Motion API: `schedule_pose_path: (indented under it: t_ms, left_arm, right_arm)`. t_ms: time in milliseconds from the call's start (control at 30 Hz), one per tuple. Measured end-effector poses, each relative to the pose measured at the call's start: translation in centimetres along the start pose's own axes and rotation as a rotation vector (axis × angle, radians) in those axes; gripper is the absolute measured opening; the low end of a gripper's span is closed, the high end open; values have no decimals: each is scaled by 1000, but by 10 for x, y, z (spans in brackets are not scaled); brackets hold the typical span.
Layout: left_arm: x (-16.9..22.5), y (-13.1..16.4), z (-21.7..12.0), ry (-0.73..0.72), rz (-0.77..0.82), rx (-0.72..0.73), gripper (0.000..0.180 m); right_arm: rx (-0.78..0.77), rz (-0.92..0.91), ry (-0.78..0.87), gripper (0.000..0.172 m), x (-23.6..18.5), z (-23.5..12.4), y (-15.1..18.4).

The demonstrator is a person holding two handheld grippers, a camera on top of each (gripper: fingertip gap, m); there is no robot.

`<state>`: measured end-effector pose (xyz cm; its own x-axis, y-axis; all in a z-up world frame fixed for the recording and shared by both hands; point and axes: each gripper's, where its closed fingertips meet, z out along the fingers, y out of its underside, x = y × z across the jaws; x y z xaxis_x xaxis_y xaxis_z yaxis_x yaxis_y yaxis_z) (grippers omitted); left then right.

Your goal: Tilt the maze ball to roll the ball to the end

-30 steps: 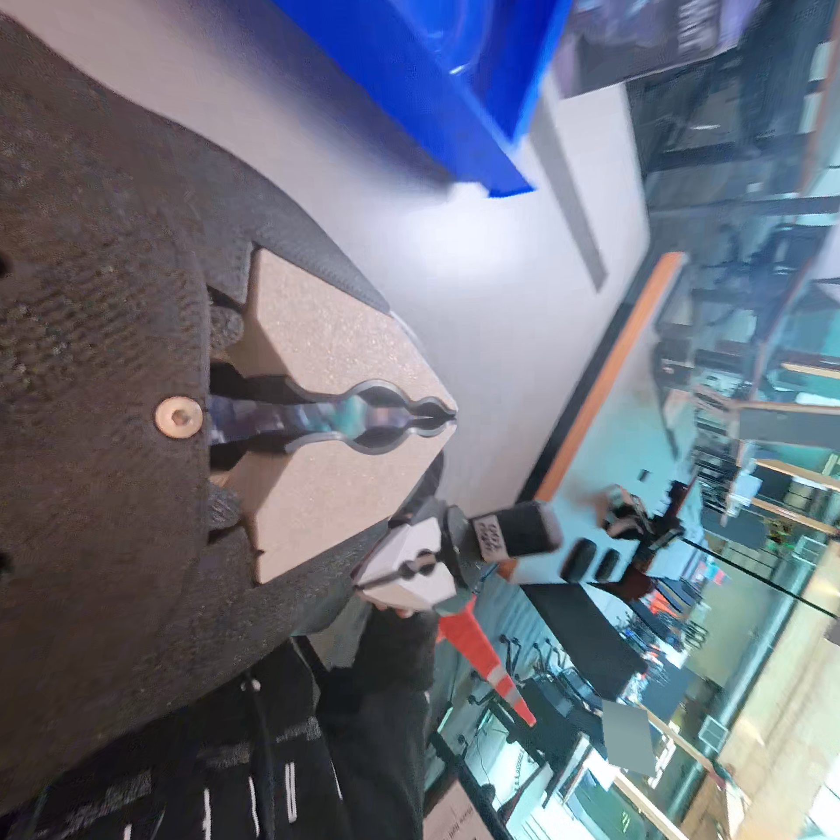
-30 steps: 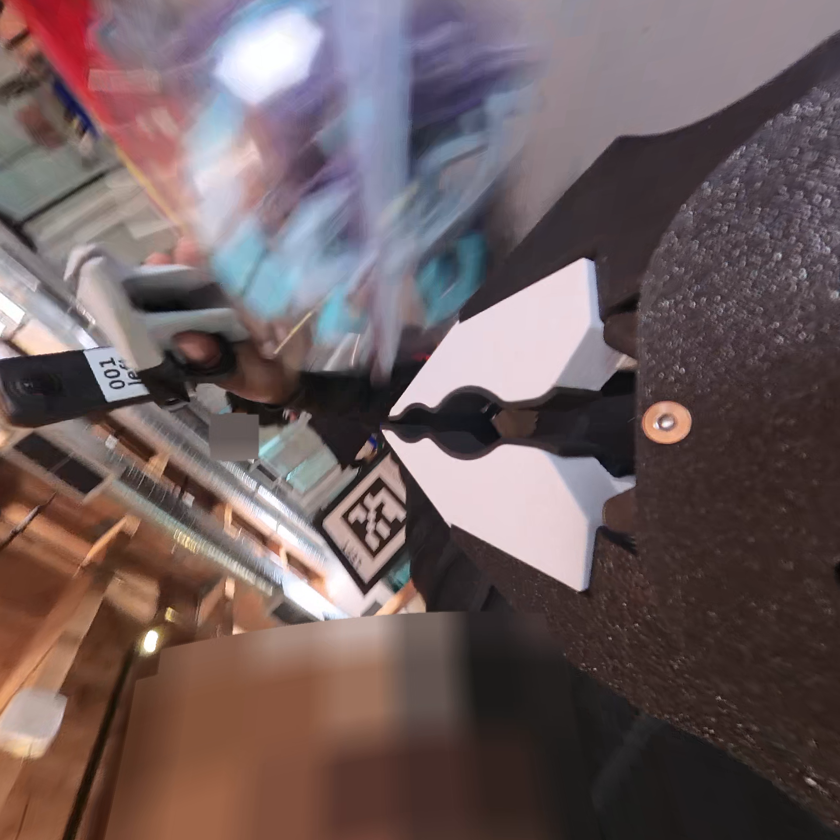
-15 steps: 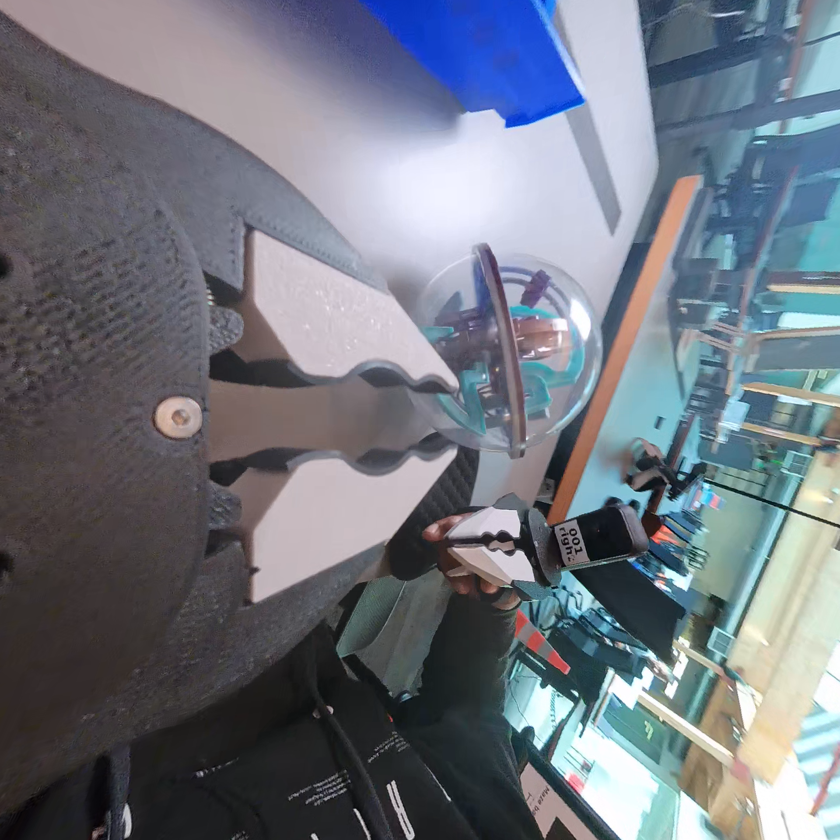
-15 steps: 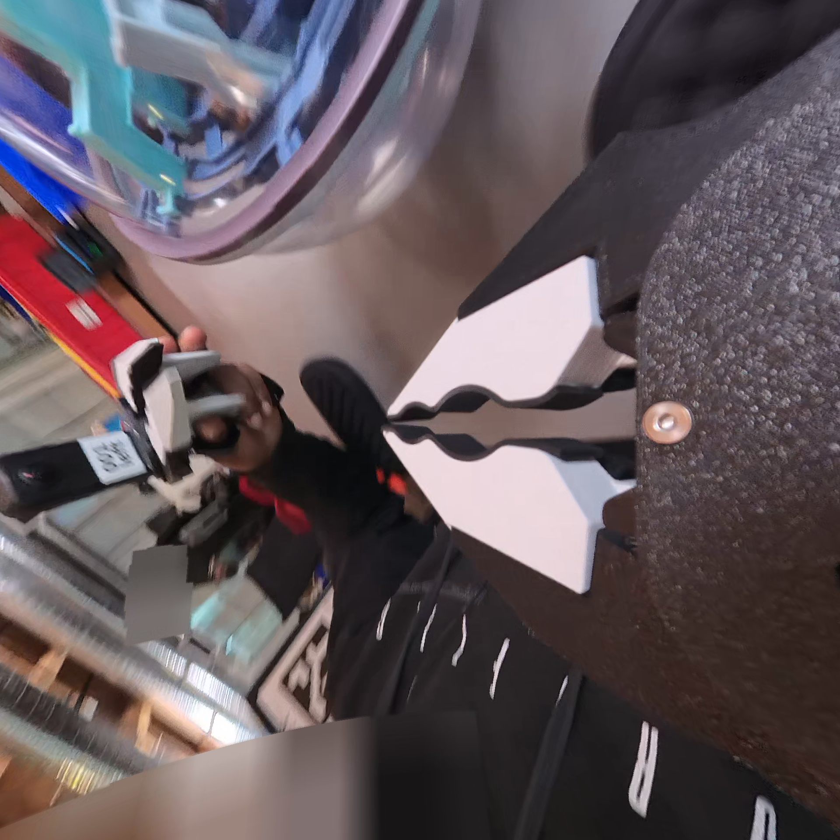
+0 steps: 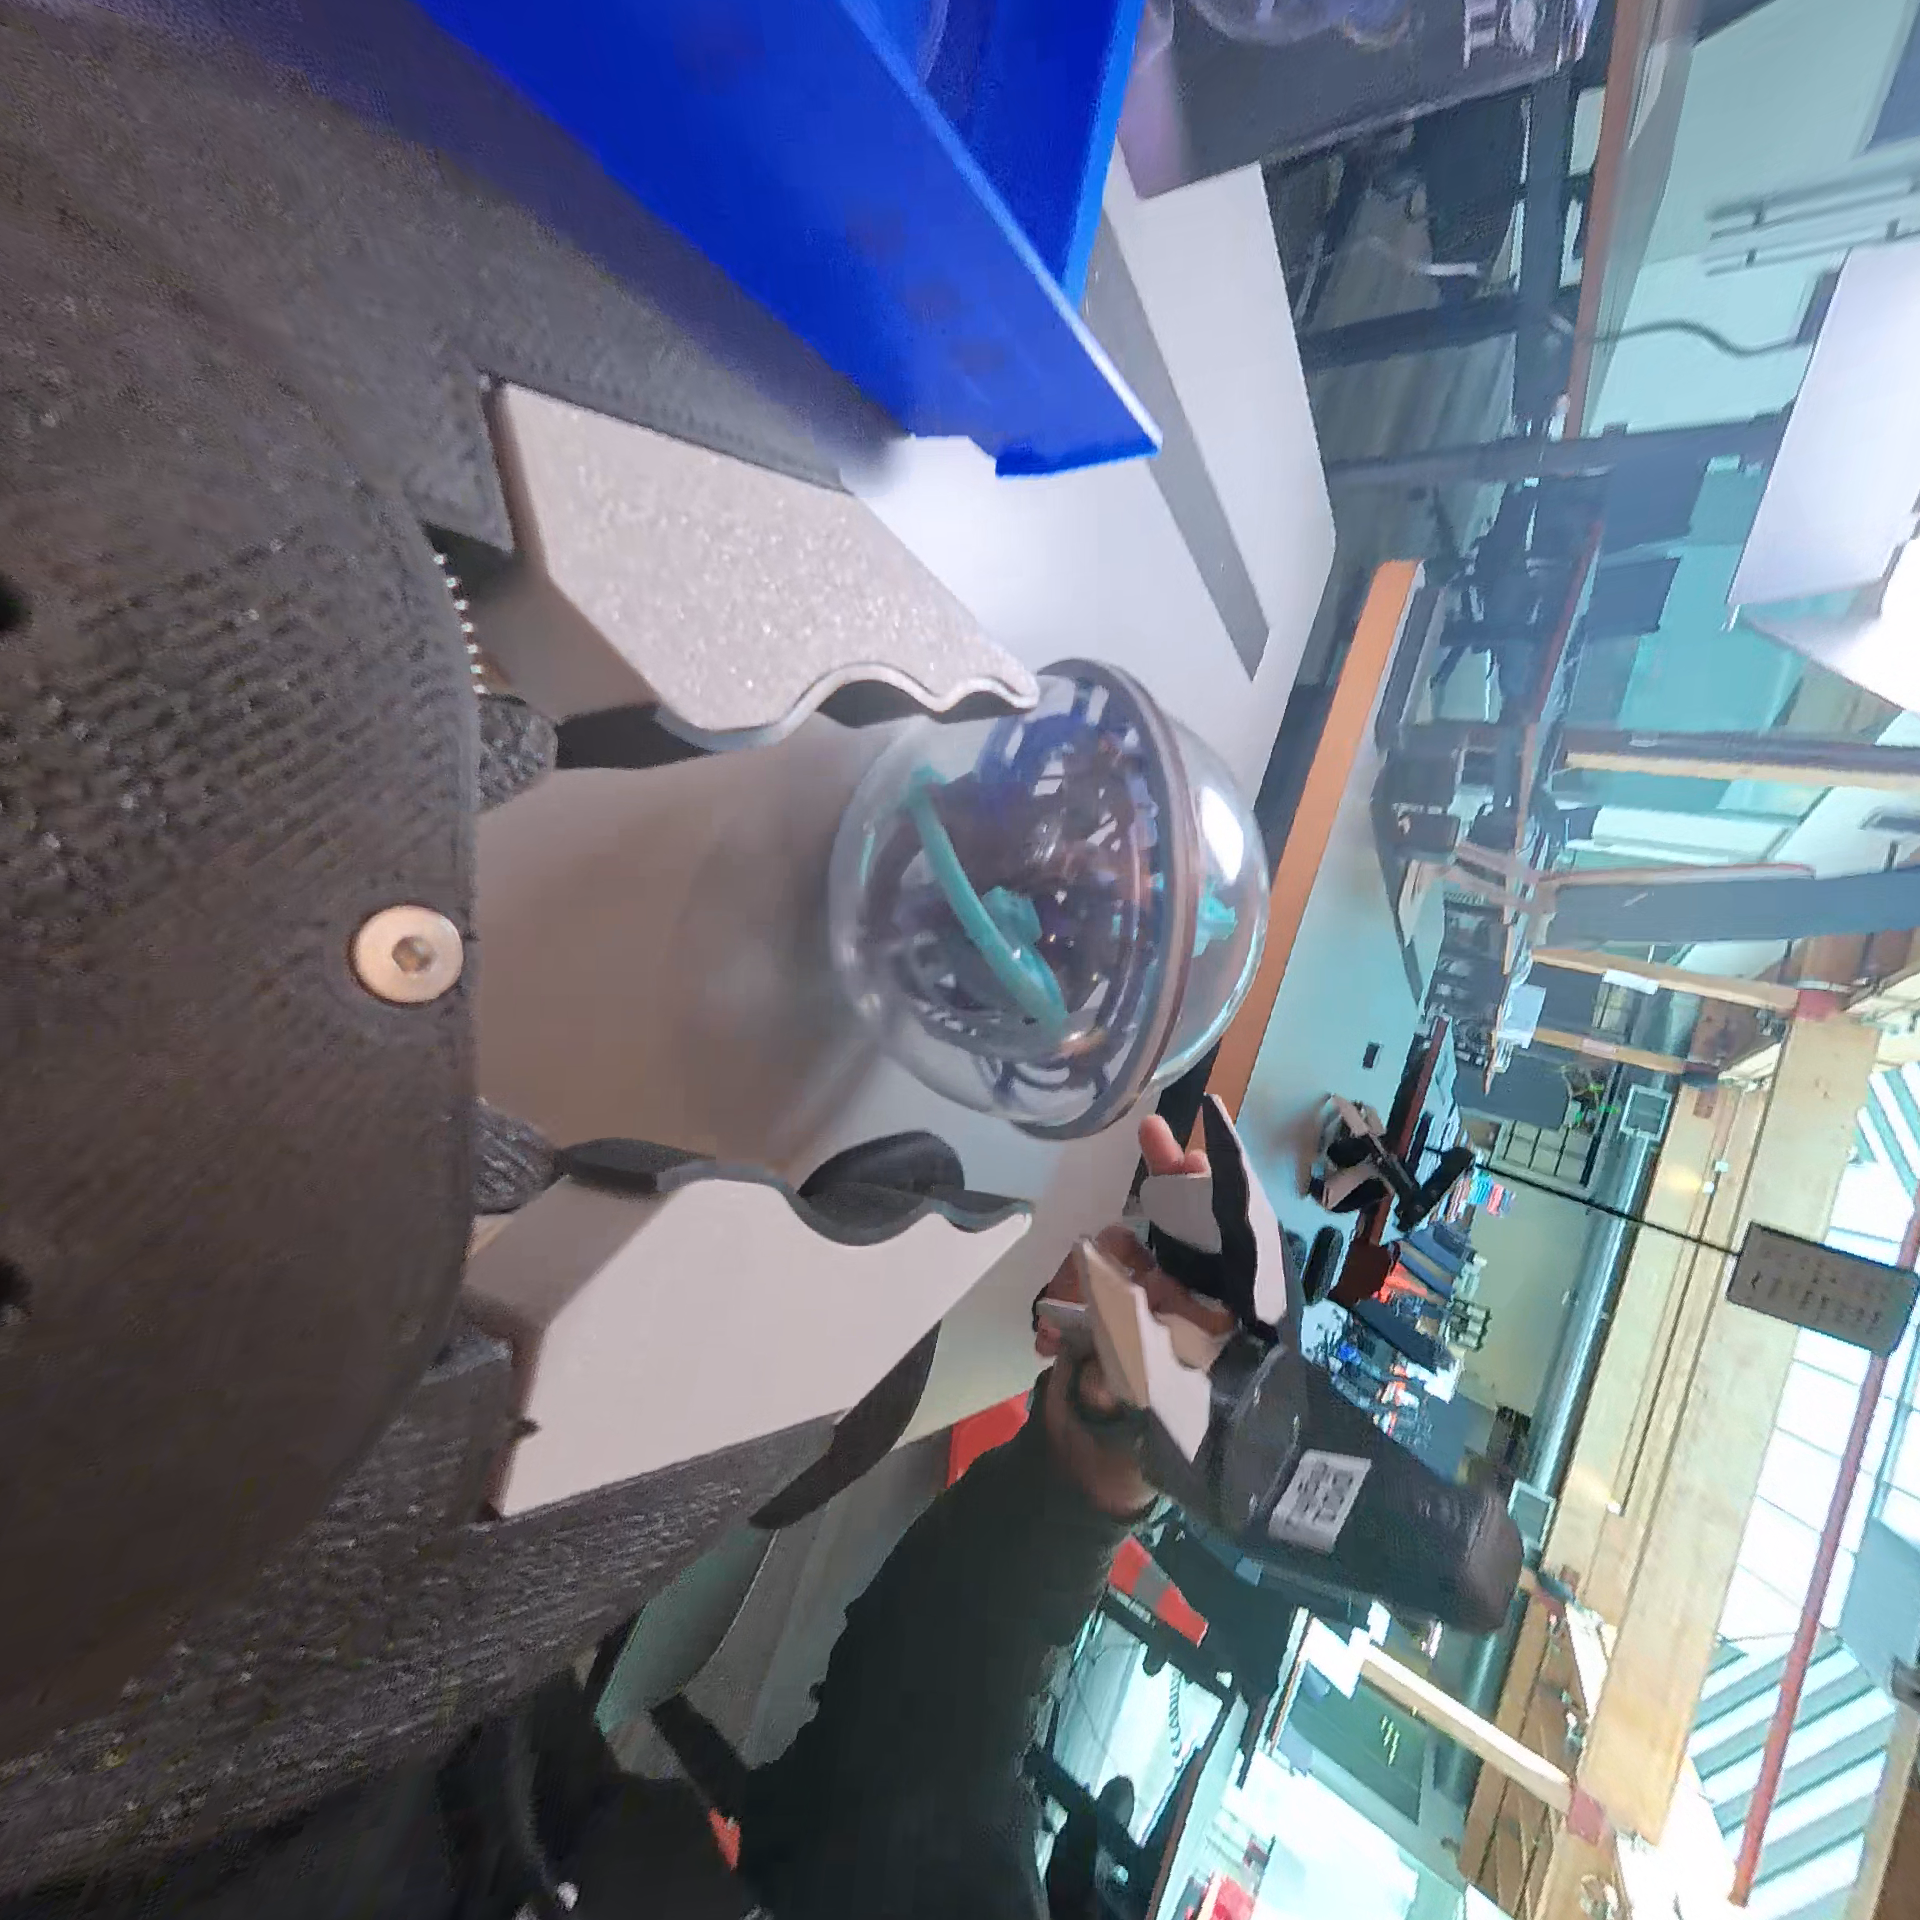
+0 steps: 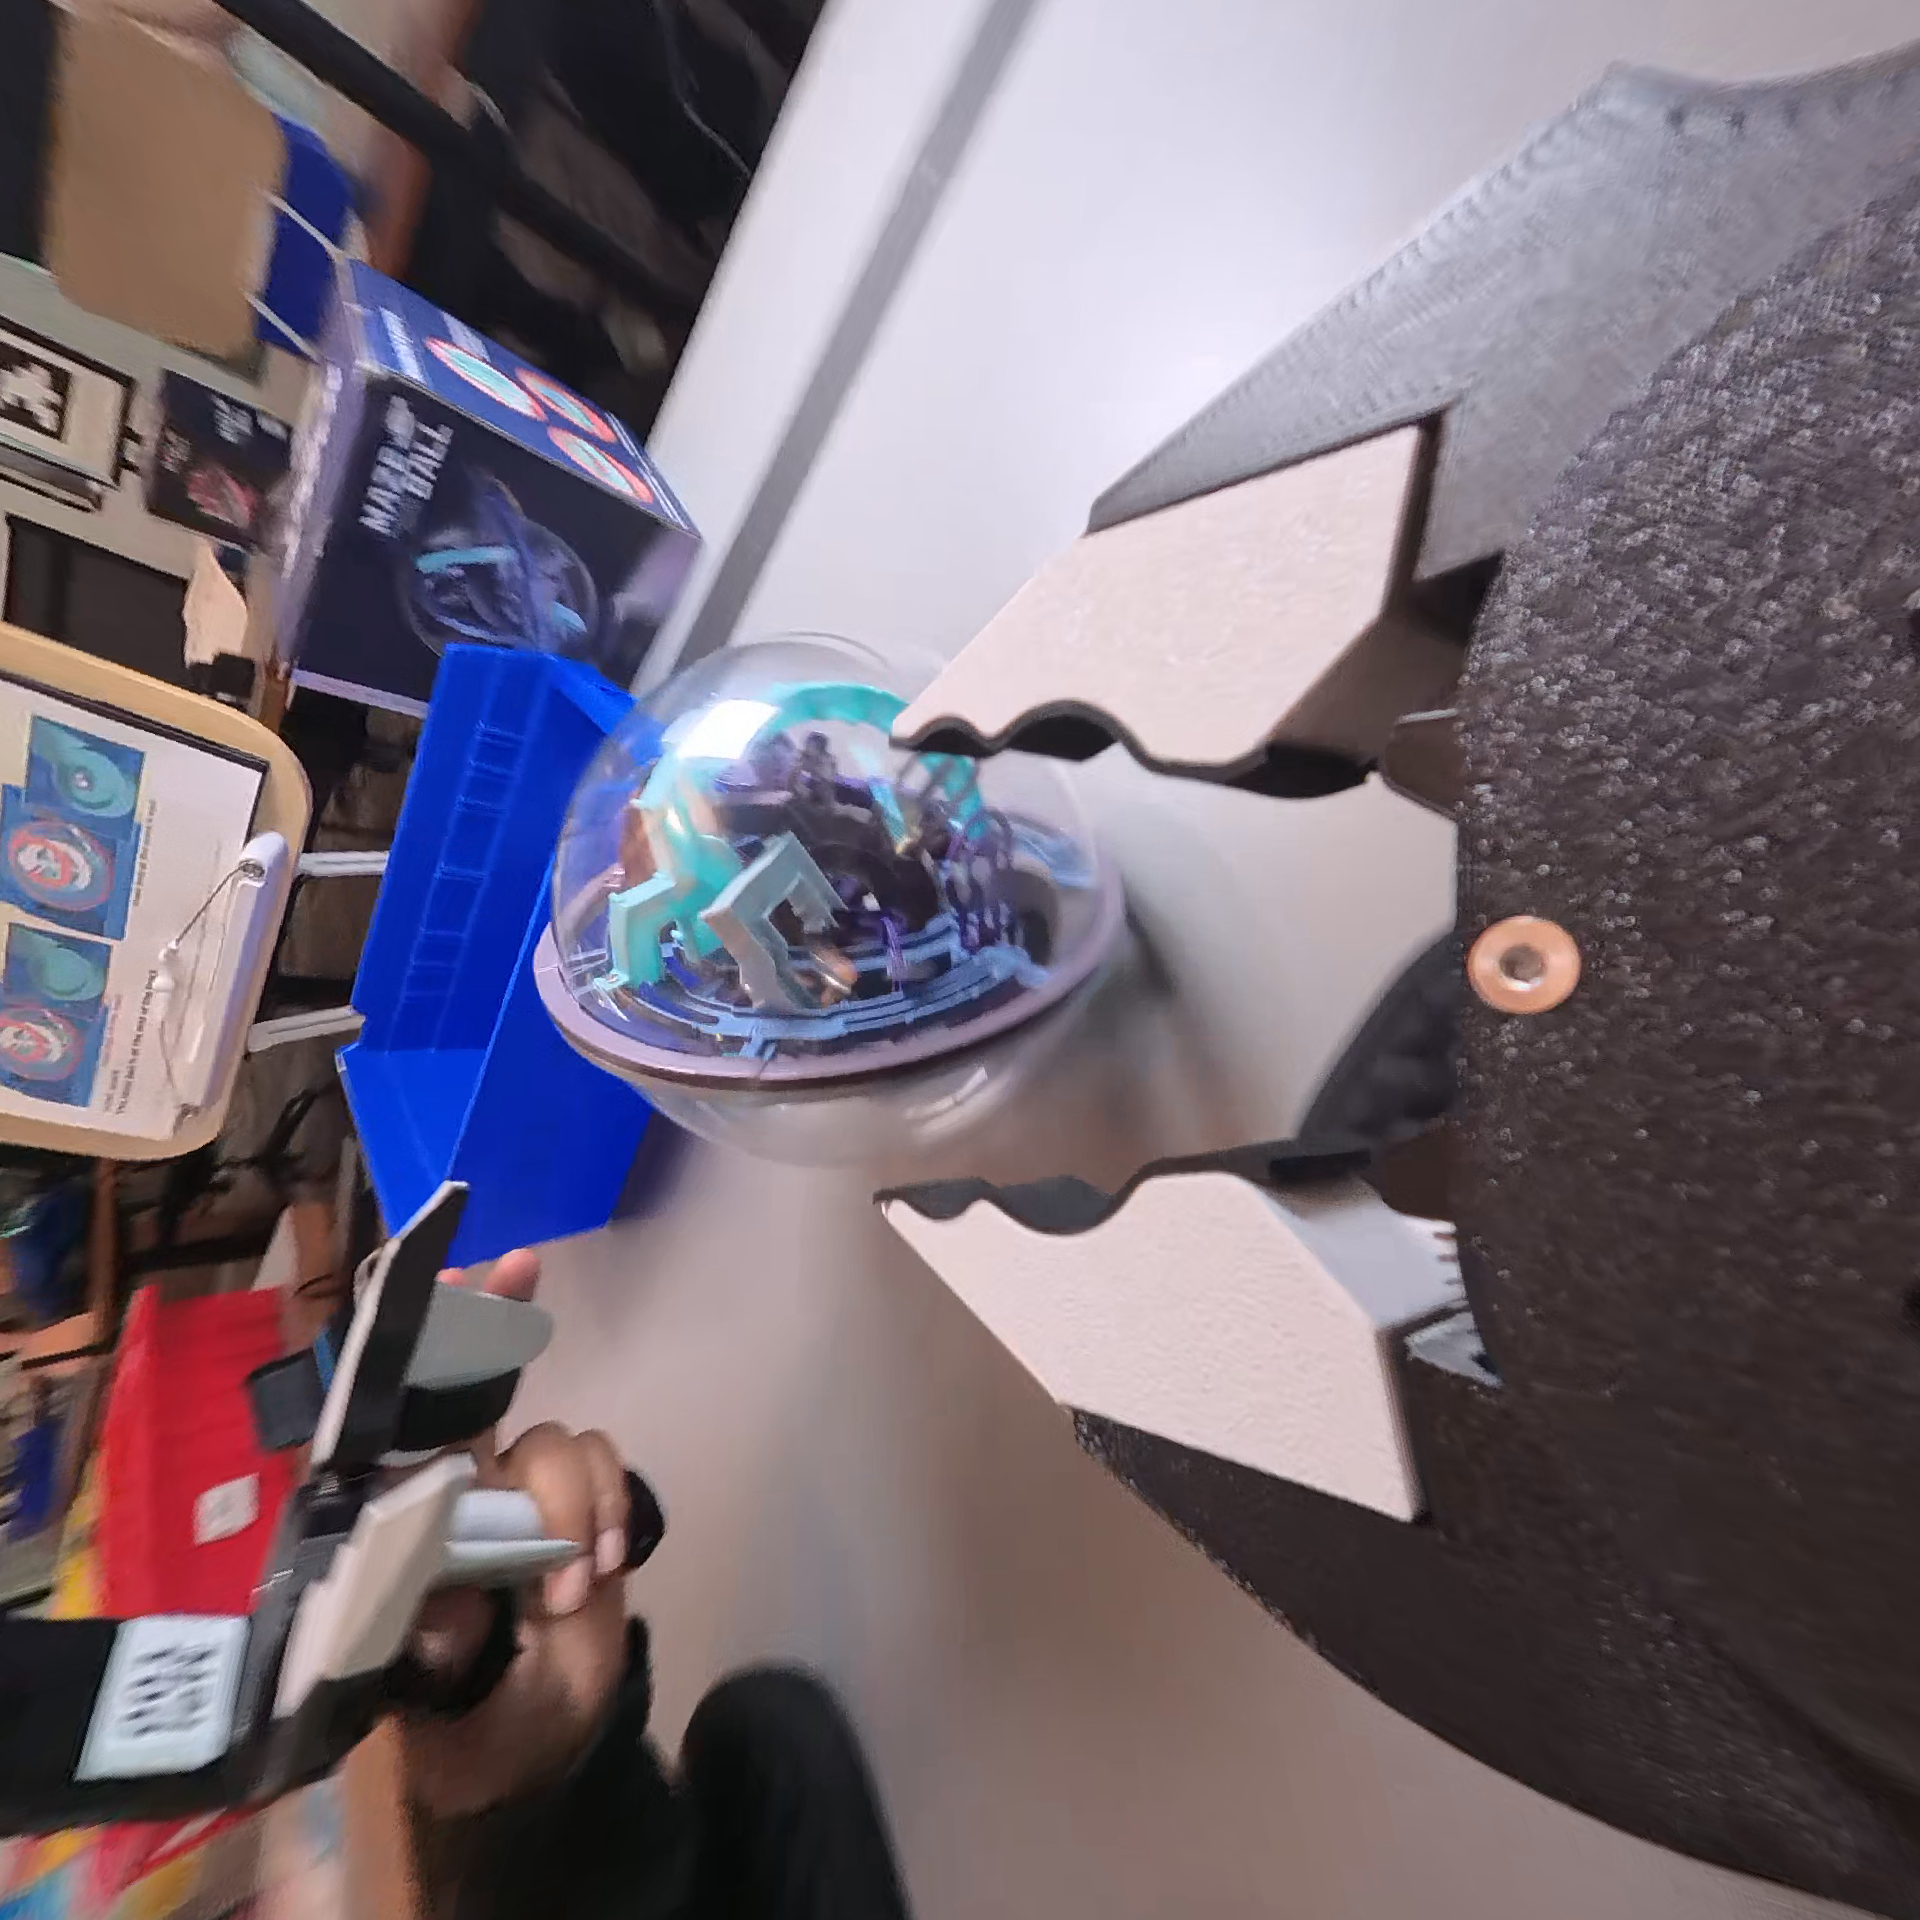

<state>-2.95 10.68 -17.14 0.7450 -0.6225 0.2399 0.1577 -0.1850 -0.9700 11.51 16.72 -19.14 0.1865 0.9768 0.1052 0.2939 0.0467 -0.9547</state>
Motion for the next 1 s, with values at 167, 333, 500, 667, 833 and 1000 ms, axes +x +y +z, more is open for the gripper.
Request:
schedule_pose_path:
  t_ms: [167, 333, 500, 667, 833, 1000]
  left_arm:
    - [-37, 3, 17, -47, -23, -14, 94]
    - [-44, 10, 43, 97, -239, -24, 112]
    - [-29, 32, 36, 60, -170, -107, 105]
    - [-13, 41, -2, 118, -246, -113, 91]
    - [-40, 31, 1, 128, -427, 11, 82]
    - [-24, 26, 32, 282, -527, -7, 93]
  right_arm:
    - [-85, -146, 43, 114, -4, 40, -8]
    - [-198, -298, -11, 115, -12, 72, 4]
    - [-171, -594, -34, 99, -12, 71, 8]
    - [-131, -647, -119, 99, -16, 45, 26]
    - [-54, -123, -232, 104, -8, 26, 33]
    - [-29, -219, -240, 104, -26, 34, 31]
